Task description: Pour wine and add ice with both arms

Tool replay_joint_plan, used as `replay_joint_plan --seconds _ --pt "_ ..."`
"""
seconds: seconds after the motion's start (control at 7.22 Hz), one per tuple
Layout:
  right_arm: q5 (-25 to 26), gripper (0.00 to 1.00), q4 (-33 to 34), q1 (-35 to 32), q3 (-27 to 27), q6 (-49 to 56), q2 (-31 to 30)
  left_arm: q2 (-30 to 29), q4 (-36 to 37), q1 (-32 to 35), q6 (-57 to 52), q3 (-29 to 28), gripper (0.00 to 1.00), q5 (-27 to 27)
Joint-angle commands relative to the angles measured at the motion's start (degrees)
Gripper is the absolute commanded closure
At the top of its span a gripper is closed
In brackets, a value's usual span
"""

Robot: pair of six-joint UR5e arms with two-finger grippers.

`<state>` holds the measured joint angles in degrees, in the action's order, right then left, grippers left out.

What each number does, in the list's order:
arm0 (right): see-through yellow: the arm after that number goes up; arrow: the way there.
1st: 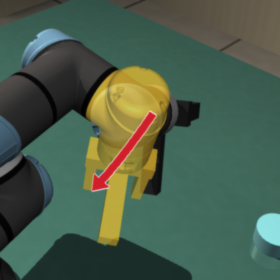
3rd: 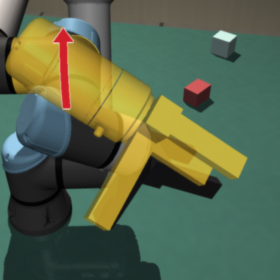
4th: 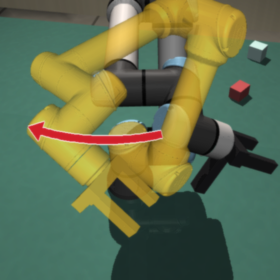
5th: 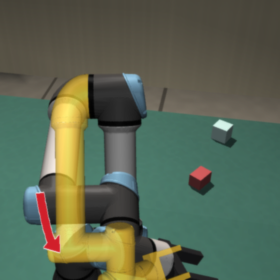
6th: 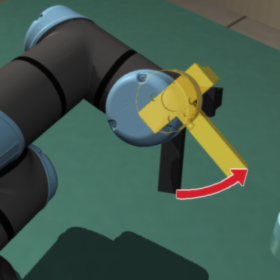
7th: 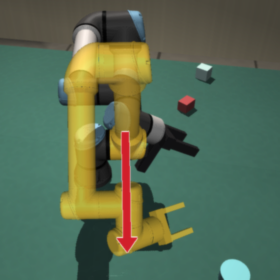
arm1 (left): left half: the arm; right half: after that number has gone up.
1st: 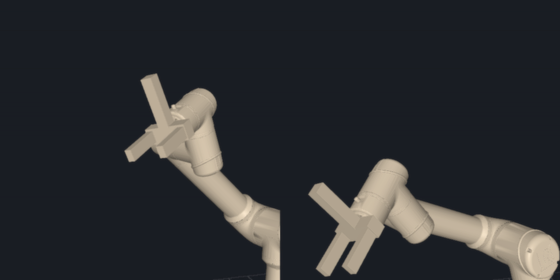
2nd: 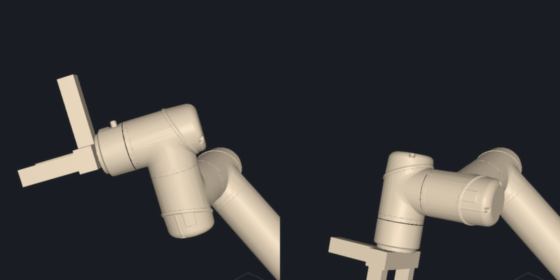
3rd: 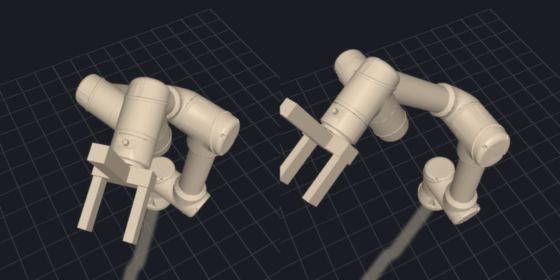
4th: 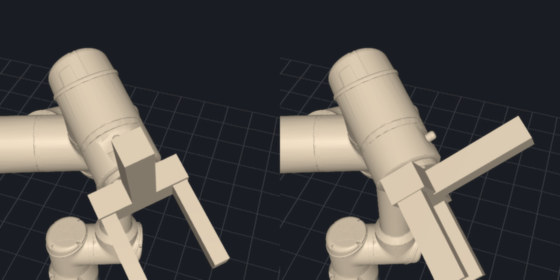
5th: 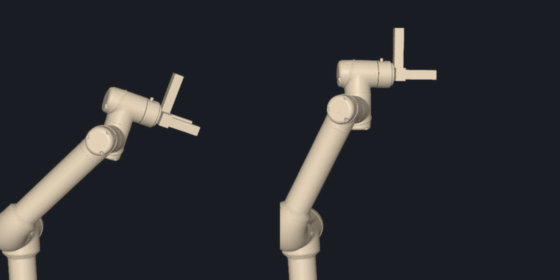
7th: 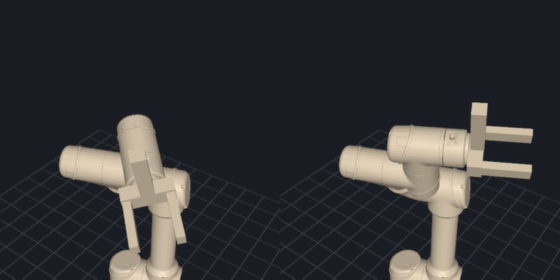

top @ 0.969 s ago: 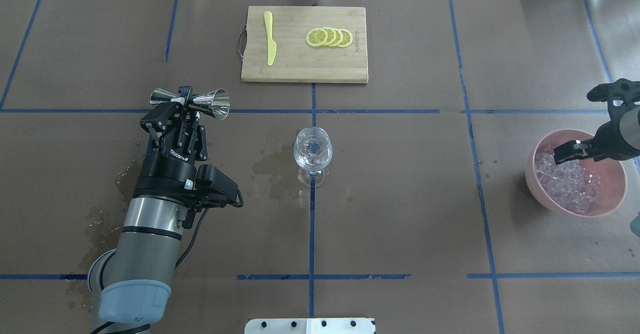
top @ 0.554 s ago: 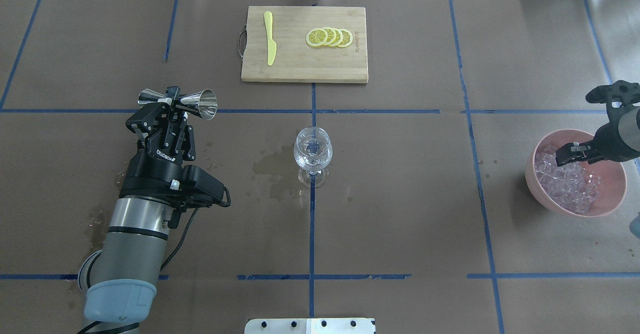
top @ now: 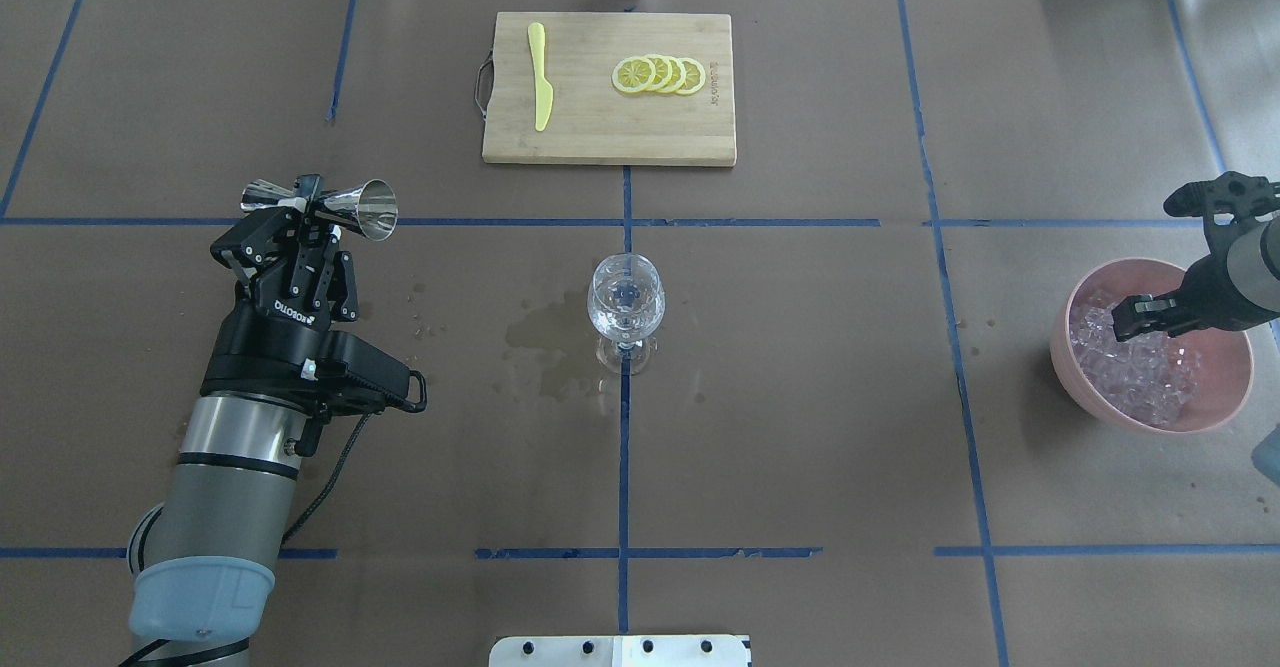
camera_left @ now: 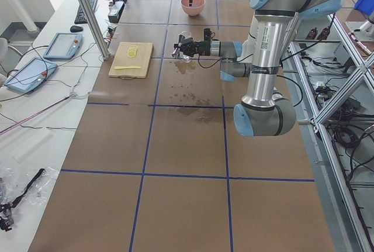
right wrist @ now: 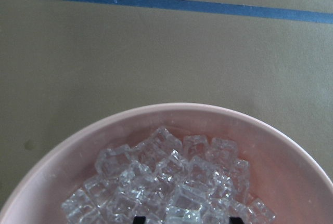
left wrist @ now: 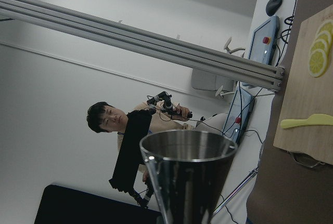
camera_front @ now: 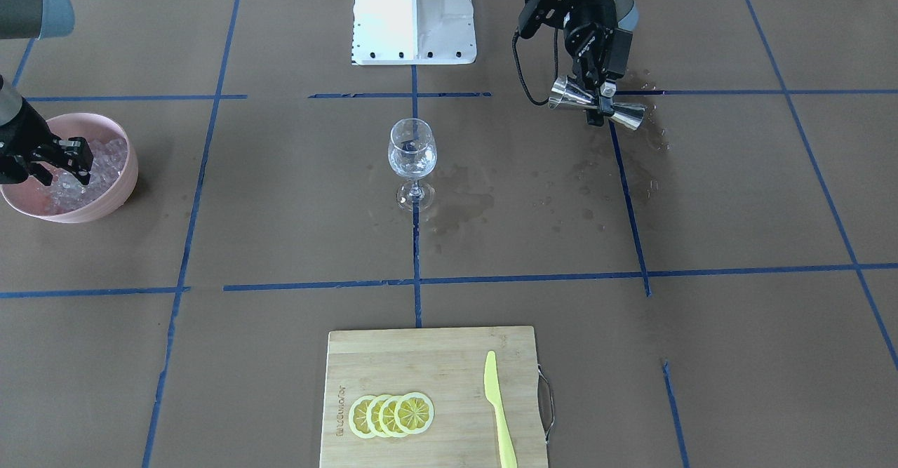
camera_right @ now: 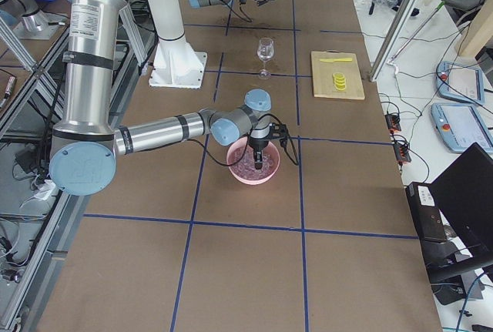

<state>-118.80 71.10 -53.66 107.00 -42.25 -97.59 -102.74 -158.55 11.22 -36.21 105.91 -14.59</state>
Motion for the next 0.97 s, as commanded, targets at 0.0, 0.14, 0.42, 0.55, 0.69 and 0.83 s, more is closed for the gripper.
replay_joint_plan --seconds 0.0,0.14,0.42,0.55,0.69,0.83 --pt "0.32 1.0 0.09 0.05 0.32 0.41 0.03 0.88 -2.01 0.21 0.0 -0.09 1.0 0.0" --pt "0.15 1.0 0.17 -0.13 1.1 0.42 -0.05 1.05 -2.11 0.21 0.09 -0.09 1.0 0.0" --pt "-0.03 1.0 0.7 -0.65 4.78 0.42 -0.92 3.85 -7.36 0.3 0.09 -0.17 1.0 0.0" --pt "-0.03 1.0 0.79 -0.92 6.37 0.42 -1.54 4.82 -10.86 0.21 0.26 -0.52 1.0 -0.09" --pt "-0.21 1.0 0.79 -1.1 7.17 0.15 -1.64 5.96 -14.82 0.21 0.87 -1.22 1.0 -0.09" --pt "-0.21 1.0 0.79 -1.45 7.78 0.06 -1.64 7.63 -17.99 0.12 1.05 -1.58 1.0 -0.09"
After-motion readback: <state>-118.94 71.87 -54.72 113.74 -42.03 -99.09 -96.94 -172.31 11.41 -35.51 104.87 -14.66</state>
